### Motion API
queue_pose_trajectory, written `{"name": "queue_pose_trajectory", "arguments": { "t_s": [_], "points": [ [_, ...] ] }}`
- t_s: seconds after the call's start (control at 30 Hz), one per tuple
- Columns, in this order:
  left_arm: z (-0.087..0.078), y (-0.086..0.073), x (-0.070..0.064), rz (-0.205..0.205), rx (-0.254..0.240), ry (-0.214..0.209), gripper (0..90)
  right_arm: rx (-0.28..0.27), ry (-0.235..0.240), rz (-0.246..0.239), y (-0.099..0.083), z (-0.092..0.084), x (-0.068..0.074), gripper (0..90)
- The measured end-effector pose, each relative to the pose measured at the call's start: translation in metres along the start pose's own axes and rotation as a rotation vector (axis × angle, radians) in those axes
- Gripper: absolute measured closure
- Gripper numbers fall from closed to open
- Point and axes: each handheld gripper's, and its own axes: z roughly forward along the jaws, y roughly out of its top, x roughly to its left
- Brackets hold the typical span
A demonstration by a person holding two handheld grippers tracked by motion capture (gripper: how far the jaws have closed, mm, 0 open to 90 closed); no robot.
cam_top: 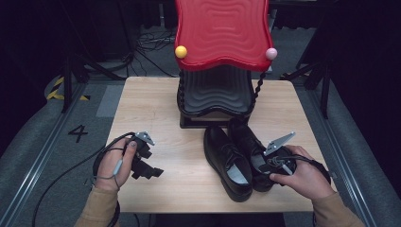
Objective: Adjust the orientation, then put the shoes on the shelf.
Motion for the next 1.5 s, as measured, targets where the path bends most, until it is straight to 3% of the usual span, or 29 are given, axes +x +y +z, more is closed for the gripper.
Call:
{"name": "queue_pose_trajectory", "arguments": {
  "t_s": [0.13,0.33,0.53,0.83,1.03,1.17,1.5],
  "points": [
    [0.001,0.0,0.0,0.0,0.002,-0.004,17.5,-0.023,-0.011,0.037,0.0,-0.005,0.0,49.5],
    [0.001,-0.001,0.0,0.002,0.003,-0.006,17.5,-0.101,-0.034,0.15,-0.001,-0.018,-0.002,46.9],
    [0.0,-0.002,-0.001,-0.003,0.003,-0.001,17.5,-0.152,-0.018,0.228,0.005,-0.022,-0.001,46.2],
    [-0.001,-0.003,-0.001,-0.001,0.001,0.005,17.5,-0.15,-0.016,0.316,0.018,-0.008,-0.001,44.0],
    [-0.001,-0.004,-0.001,-0.006,0.003,0.004,17.5,-0.104,0.002,0.329,0.024,0.008,0.0,42.3],
    [-0.002,-0.004,-0.001,-0.007,0.001,0.004,17.5,-0.086,-0.025,0.34,0.027,0.017,0.0,41.0],
    [-0.001,-0.005,-0.001,-0.008,0.003,0.004,17.5,-0.025,-0.124,0.345,0.033,0.044,-0.006,51.2]
  ]
}}
